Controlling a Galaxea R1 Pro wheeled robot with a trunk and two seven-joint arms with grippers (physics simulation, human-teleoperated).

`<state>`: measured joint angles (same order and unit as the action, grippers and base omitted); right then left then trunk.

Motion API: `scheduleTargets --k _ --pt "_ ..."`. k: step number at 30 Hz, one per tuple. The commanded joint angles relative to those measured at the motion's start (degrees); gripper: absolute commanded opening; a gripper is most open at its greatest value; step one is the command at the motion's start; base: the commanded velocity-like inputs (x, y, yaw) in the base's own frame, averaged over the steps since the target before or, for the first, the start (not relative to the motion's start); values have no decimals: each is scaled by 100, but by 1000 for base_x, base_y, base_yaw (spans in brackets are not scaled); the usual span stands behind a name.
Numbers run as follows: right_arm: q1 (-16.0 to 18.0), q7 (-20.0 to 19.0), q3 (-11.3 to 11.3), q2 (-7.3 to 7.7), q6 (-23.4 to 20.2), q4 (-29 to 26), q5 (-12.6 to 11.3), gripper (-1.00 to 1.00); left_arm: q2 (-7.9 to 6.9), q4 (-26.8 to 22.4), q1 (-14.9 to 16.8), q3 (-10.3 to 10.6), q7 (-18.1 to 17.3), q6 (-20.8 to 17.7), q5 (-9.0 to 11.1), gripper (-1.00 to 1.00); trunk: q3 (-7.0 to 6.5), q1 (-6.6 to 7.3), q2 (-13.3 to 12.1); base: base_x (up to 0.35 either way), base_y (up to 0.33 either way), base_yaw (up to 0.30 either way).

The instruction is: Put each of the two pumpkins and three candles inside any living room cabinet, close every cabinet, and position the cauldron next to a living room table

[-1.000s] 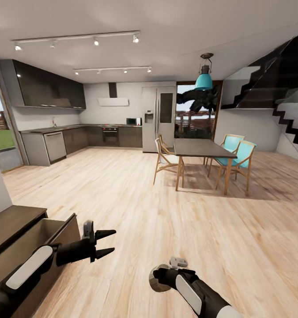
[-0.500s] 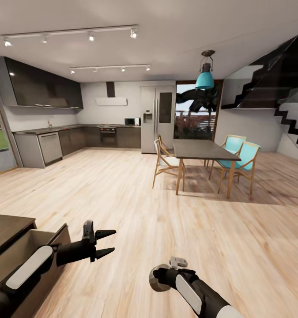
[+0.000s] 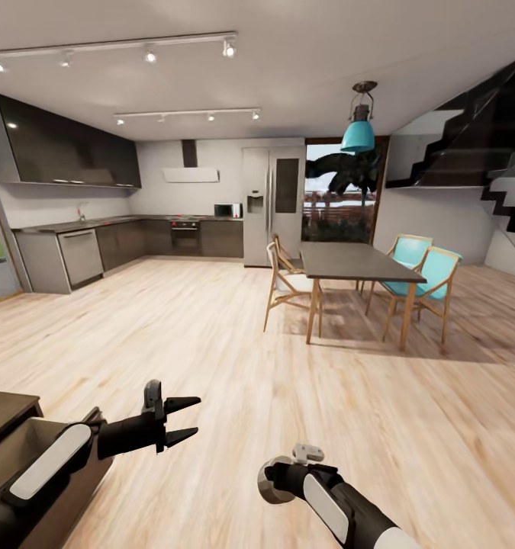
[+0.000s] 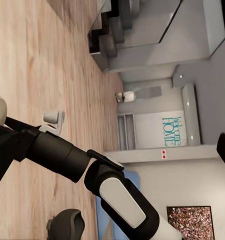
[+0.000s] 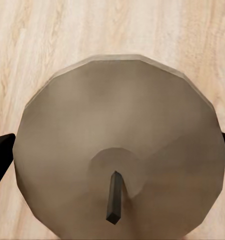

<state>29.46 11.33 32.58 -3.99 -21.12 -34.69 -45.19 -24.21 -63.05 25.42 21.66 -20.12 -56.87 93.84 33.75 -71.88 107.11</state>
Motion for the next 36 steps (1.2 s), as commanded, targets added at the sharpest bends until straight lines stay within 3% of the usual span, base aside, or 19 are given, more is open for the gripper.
scheduleTargets --k 1,18,36 --pt "6 53 28 4 -6 -12 -56 -100 -5 7 6 14 -53 1 -32 100 6 -3 3 335 -67 0" --pt "6 62 29 -4 -13 -12 -19 -100 -5 4 6 32 -43 4 -41 100 6 -3 3 300 -159 14" --pt "3 62 29 -5 -23 -12 -15 -100 -5 4 8 17 -35 2 -32 100 6 -3 3 167 -272 274"
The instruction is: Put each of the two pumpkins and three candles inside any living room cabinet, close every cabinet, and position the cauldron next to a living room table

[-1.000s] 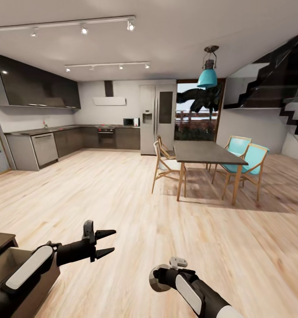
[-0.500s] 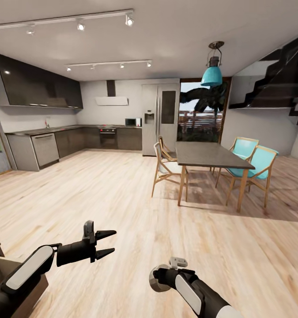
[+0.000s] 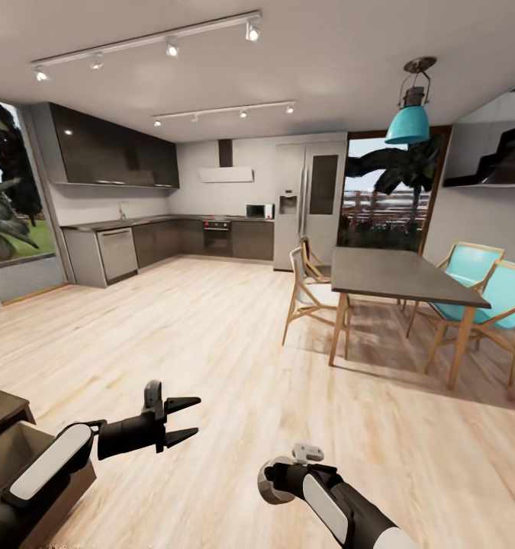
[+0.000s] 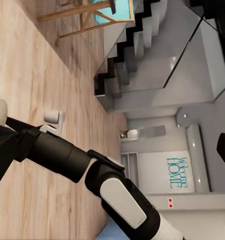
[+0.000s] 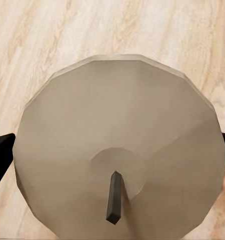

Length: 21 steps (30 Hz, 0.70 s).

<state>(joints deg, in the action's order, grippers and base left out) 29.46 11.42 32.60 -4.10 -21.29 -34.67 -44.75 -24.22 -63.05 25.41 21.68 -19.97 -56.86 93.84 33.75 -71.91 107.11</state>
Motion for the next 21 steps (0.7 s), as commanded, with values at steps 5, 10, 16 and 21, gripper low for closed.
scheduleTargets --k 5,10,16,21 --pt "7 53 28 6 -7 -13 -57 -100 -4 3 9 12 -59 1 -33 100 6 0 3 21 -296 289" --pt "7 53 28 6 -7 -13 -57 -100 -4 5 10 12 -64 3 -32 100 6 0 3 1 -85 289" --pt "5 53 28 6 -7 -13 -55 -100 -4 3 7 12 -63 1 -33 100 6 0 3 0 -6 289" --pt "5 53 28 5 -7 -13 -54 -100 -4 6 8 12 -62 5 -33 100 6 0 3 0 0 289"
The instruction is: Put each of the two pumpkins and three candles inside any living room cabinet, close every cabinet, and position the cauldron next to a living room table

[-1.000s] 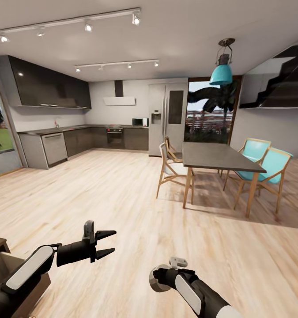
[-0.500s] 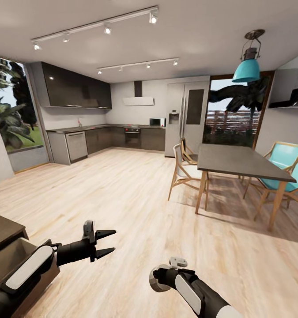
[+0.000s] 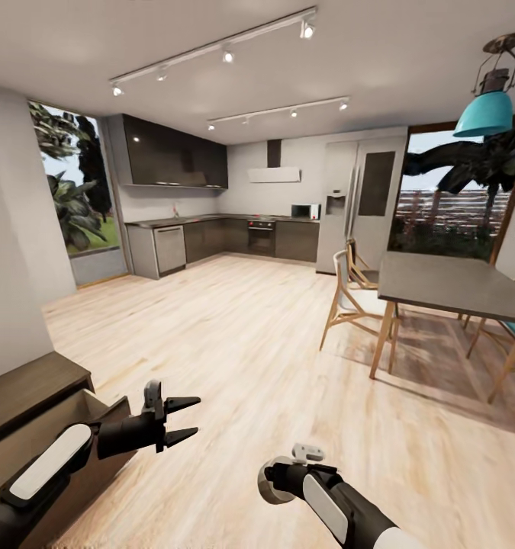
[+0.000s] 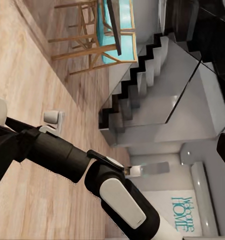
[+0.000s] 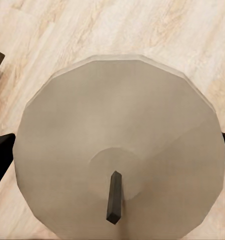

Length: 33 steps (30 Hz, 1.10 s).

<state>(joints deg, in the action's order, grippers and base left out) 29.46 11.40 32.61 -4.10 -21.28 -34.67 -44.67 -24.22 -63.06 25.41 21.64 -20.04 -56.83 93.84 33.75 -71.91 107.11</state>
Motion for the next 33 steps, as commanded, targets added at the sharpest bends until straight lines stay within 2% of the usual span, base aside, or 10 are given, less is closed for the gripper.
scheduleTargets --k 1,11,33 --pt "6 55 26 6 -8 -14 -62 -100 -5 6 8 17 -54 1 -33 100 6 1 3 0 0 289" --pt "5 55 26 4 -8 -14 -63 -100 -4 5 9 16 -53 2 -33 100 6 1 3 0 -58 289" --pt "6 64 26 6 -43 -14 -62 -100 -4 8 9 24 -55 1 -31 100 37 1 3 0 -264 285"
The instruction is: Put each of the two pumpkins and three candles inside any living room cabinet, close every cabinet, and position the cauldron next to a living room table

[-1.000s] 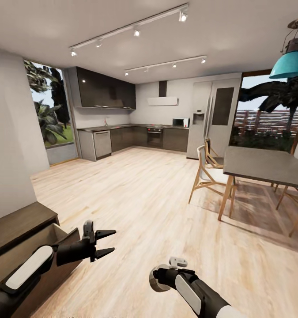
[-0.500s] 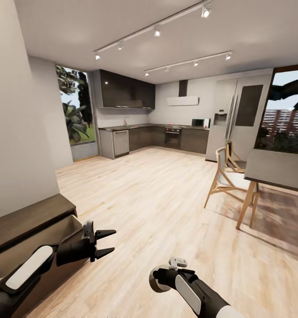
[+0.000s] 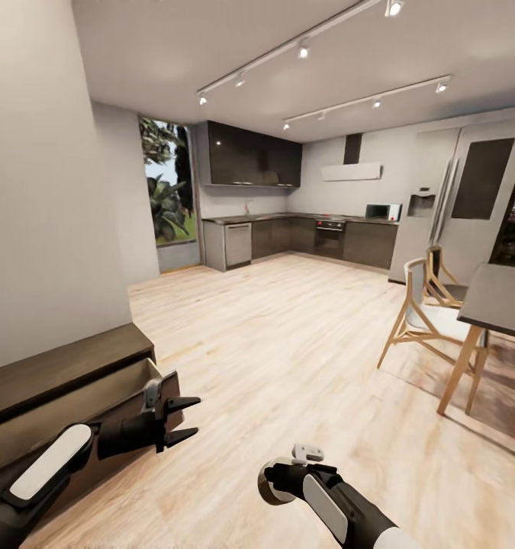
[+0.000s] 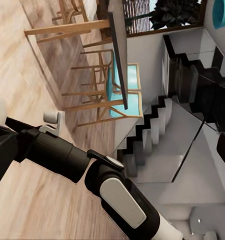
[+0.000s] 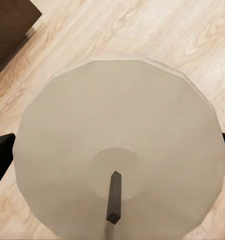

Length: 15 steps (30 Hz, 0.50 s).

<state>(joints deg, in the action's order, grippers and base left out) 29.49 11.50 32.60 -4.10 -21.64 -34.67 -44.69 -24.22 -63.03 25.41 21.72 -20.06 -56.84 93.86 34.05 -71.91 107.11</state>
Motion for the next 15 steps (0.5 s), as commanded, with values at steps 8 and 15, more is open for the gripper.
scheduleTargets --k 8,15 --pt "3 46 27 6 -7 -13 -59 -100 -4 1 10 20 -59 2 -22 100 26 1 3 0 -49 281" --pt "1 50 27 6 -7 -13 -60 -100 -8 1 11 24 -65 1 -11 100 42 1 3 0 -1 281"
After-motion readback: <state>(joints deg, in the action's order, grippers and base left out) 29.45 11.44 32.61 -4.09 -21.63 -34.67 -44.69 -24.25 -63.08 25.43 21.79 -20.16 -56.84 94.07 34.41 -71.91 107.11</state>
